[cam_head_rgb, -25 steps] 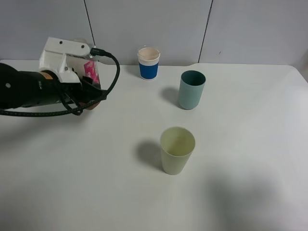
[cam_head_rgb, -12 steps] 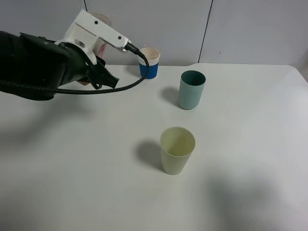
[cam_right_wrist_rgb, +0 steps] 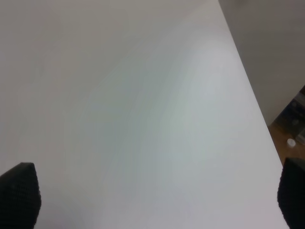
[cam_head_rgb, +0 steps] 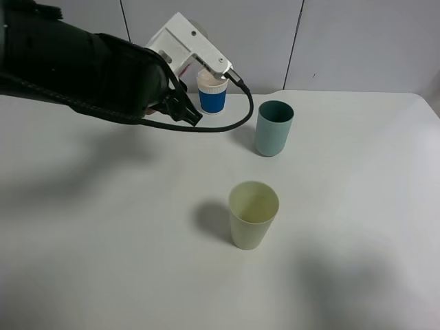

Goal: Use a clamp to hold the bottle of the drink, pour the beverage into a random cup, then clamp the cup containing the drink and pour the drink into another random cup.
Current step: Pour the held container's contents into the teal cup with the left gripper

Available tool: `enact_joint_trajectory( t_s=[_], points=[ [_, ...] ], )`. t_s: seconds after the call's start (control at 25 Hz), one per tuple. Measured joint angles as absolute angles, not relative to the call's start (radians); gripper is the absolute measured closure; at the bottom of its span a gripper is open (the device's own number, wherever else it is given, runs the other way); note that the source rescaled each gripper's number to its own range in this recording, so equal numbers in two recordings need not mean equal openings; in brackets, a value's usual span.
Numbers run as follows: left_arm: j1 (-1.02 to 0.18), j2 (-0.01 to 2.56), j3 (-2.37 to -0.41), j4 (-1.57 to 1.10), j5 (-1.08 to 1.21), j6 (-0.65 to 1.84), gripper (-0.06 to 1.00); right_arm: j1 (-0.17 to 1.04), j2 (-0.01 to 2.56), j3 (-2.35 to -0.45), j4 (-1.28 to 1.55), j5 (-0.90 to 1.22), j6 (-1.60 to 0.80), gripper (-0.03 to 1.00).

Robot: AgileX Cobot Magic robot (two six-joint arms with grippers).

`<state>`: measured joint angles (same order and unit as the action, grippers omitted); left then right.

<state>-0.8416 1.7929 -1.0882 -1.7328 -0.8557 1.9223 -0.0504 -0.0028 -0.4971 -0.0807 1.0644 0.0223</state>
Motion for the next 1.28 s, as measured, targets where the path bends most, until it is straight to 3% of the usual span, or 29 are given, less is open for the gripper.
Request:
enact_joint_trajectory(
  t_s=[0.8,1.28],
  points=[
    [-0.876,2.069,-1.402,-1.742,-0.838,2.158,0.94,-0.050,-0.003,-0.497,-0.081,1.064,0.022,-0.03],
    [-0.816,2.135,-1.430,-1.520,-0.820,2.166,0.94,-0.050,-0.003,-0.497,-0.081,1.064,0.022,-0.03]
  ],
)
